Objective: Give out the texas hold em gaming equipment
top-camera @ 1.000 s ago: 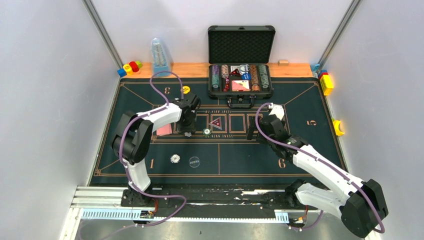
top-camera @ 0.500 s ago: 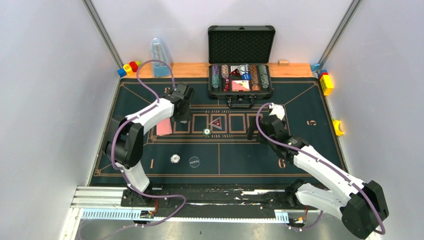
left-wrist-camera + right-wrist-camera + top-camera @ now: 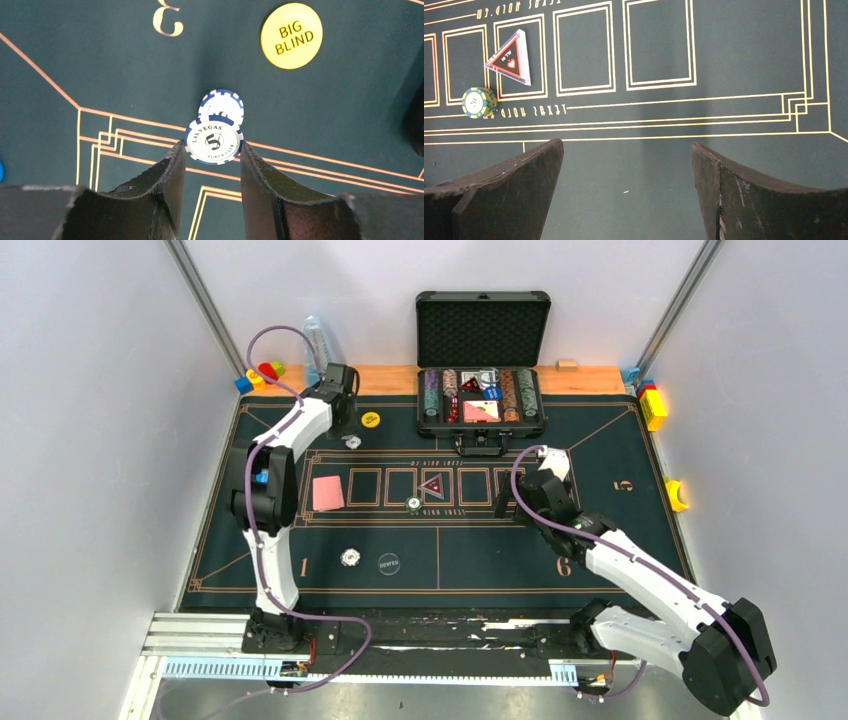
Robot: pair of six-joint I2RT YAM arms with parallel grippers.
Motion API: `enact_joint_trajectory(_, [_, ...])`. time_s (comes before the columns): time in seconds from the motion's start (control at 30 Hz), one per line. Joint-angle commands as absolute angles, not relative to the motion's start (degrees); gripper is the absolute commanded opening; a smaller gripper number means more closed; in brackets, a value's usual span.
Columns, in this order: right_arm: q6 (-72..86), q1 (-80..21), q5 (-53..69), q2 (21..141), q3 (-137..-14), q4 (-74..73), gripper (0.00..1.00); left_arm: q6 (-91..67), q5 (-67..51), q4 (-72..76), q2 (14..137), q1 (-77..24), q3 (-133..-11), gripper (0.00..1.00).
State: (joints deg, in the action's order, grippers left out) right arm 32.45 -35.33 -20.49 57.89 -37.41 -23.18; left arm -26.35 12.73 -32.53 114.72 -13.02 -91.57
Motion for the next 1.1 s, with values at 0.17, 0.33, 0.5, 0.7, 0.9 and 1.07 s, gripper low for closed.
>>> enact_joint_trajectory(0.17, [31.30,-35.24,-22.93,59.82,-37.49,-21.26,1.00,-25.72,8.20,-33.43,122.34,-11.51,-99.54,0.28])
enact_joint_trajectory(0.33, [31.31,-35.24,-23.01,59.68,-37.44,-21.23,1.00,-25.60,8.54,-34.10,123.39,-11.52,-99.30,0.29])
enact_joint_trajectory(0.5, [31.38,-35.24,-23.06,59.93,-37.44,-21.27,1.00,-24.76,8.65,-34.30,123.67,-11.51,-98.99,0.37])
enact_joint_trajectory(0.7, [31.22,-35.22,-23.15,59.97,-37.46,-21.22,1.00,-24.18,8.42,-36.02,125.49,-11.51,-101.26,0.58])
enact_joint_trajectory(0.9, [31.28,-35.24,-22.90,59.51,-37.44,-21.27,1.00,-23.30,5.72,-36.99,123.01,-11.51,-100.53,0.94])
enact_joint_trajectory(1.07, [31.46,-35.21,-22.52,58.19,-37.38,-21.58,1.00,-23.62,3.74,-36.62,114.67,-11.95,-96.29,1.00])
